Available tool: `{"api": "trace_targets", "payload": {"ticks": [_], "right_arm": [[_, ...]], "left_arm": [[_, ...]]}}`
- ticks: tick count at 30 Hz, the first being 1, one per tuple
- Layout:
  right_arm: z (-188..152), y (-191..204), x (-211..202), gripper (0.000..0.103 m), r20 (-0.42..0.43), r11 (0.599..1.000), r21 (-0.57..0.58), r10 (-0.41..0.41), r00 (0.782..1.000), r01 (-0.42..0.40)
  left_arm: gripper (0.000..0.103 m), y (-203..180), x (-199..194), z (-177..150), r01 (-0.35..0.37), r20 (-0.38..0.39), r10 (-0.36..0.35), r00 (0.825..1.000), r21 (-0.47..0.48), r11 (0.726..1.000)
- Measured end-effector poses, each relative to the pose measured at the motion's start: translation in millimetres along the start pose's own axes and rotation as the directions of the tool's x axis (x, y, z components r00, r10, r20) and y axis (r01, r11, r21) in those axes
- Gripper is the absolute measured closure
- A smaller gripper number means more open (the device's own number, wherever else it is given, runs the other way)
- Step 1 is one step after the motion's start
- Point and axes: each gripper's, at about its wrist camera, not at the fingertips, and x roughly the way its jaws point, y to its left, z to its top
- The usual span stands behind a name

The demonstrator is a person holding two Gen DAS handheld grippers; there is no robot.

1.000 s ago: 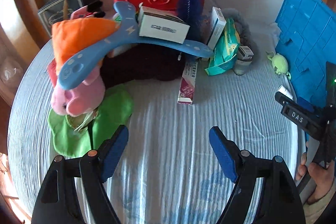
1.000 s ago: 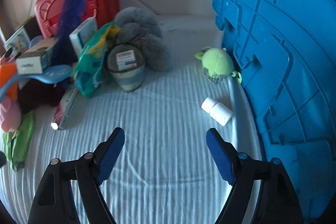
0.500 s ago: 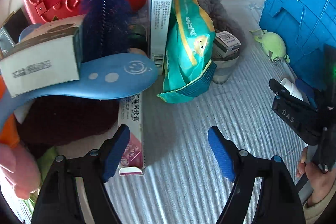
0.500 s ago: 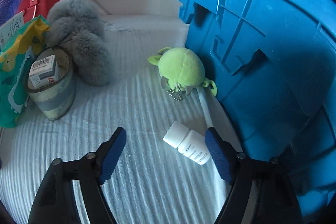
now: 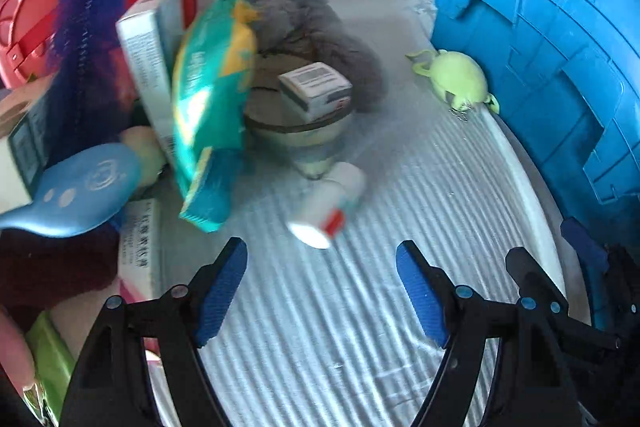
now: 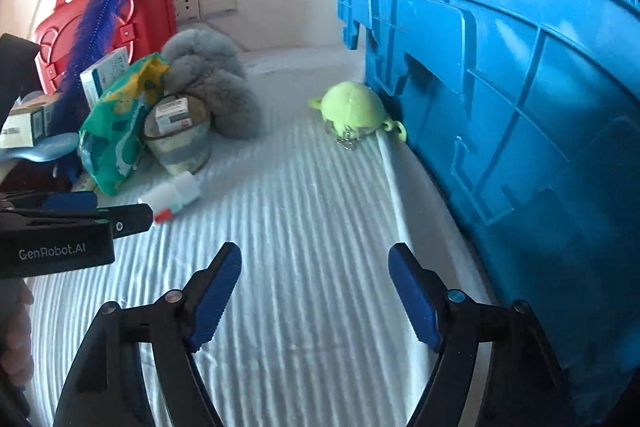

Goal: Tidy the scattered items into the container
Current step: 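Grasp the small white box with left tool while right tool grasps the green plush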

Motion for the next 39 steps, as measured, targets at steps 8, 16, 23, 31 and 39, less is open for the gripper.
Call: {"api": "trace_targets", "payload": {"ticks": [8, 16, 23, 31, 39], "right_arm": [[19.0, 9.7, 22.5, 0.027, 0.019, 0.999, -0.037, 0.005, 1.0, -0.004], [77.1, 38.0, 78.7, 0.026, 0.087, 0.977, -0.083, -0.189, 0.978, 0.196], [99.2, 43.9, 121.8, 0.001, 0.044, 0.941, -0.095, -0.321, 0.946, 0.324], [94.0, 45.0, 128.4, 0.021, 0.0, 0.917, -0.131, -0.379, 0.925, 0.376], [85.1, 15.3, 125.9, 0.061, -0.039, 0.937, -0.104, -0.34, 0.94, 0.334]], "left_arm": [[0.039, -6.3, 36.3, 21.3, -0.112, 0.032, 0.113, 0.993, -0.012, 0.994], [0.067, 31.7, 40.5, 39.0, -0.087, 0.068, 0.093, 0.993, -0.084, 0.993], [0.064, 38.1, 43.0, 46.8, -0.062, 0.092, 0.074, 0.993, -0.124, 0.99], [0.059, 35.9, 6.7, 60.0, 0.028, 0.193, -0.003, 0.981, -0.128, 0.991], [0.053, 23.3, 27.8, 102.6, -0.08, 0.201, 0.089, 0.976, -0.05, 0.995]]}}
